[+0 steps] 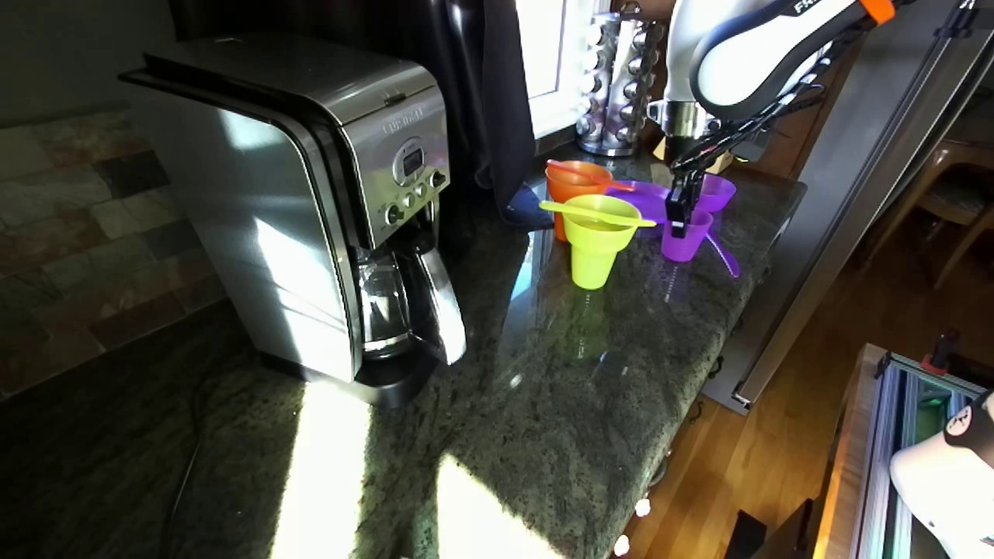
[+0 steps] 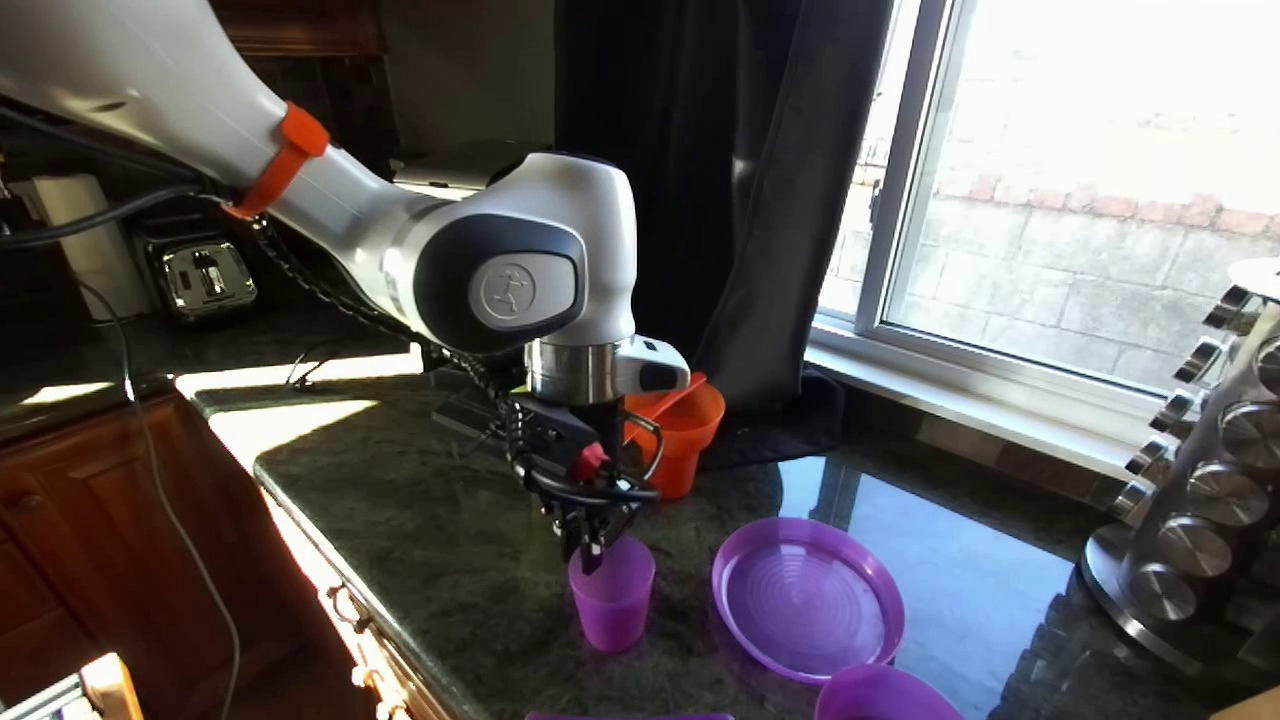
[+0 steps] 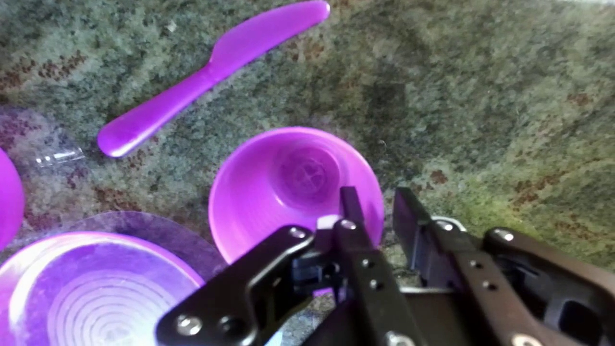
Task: Stack the purple items on top of each other
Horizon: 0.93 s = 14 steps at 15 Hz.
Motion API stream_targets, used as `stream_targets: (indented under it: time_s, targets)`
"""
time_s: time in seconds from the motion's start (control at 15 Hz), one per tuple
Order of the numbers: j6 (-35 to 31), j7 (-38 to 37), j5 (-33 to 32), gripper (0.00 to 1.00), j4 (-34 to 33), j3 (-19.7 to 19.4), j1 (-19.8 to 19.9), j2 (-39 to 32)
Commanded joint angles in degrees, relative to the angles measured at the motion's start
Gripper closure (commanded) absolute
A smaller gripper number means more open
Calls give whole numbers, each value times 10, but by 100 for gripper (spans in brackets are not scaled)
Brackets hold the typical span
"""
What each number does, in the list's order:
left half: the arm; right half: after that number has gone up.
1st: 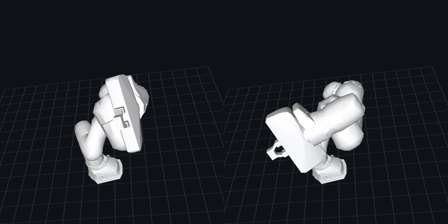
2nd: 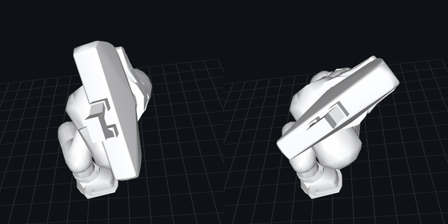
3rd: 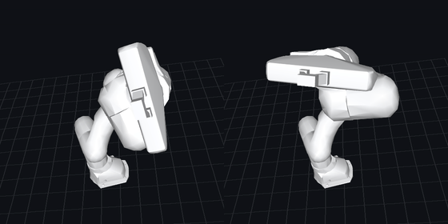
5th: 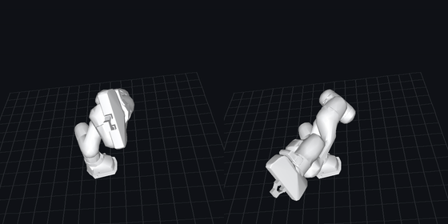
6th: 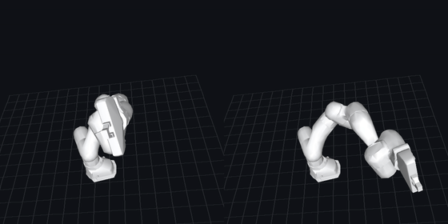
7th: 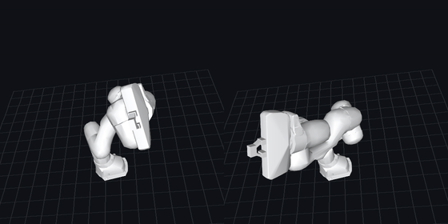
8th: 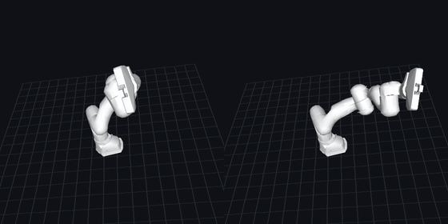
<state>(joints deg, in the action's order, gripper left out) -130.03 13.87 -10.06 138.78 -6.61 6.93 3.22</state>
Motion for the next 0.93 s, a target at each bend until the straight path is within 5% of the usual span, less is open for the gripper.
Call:
stream_targets:
  time_s: [0.0, 0.33, 0.87]
  targets:
    - [-8, 3, -7, 41, 16, -1, -1, 18]
    - [-11, 13, 8, 3, 22, -8, 3, 52]
    - [-8, -4, 79, 0, -22, -78, 47, 87]
